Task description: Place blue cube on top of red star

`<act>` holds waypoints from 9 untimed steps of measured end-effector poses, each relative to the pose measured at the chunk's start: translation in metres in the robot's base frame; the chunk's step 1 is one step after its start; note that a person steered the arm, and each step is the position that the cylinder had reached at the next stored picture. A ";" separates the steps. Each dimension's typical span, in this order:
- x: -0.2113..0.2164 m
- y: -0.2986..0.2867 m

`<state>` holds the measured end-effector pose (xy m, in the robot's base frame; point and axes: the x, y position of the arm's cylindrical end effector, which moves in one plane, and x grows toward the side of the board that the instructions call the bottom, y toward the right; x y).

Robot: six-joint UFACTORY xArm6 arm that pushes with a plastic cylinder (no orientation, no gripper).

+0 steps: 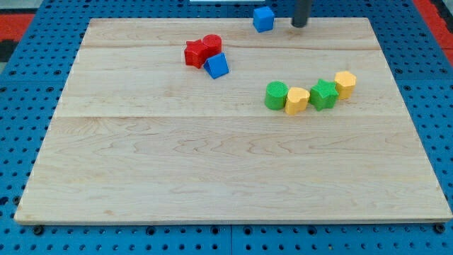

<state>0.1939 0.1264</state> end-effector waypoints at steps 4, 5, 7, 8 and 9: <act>0.080 -0.182; 0.031 -0.224; -0.001 -0.221; -0.002 -0.183; 0.035 -0.120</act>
<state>0.2286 0.0061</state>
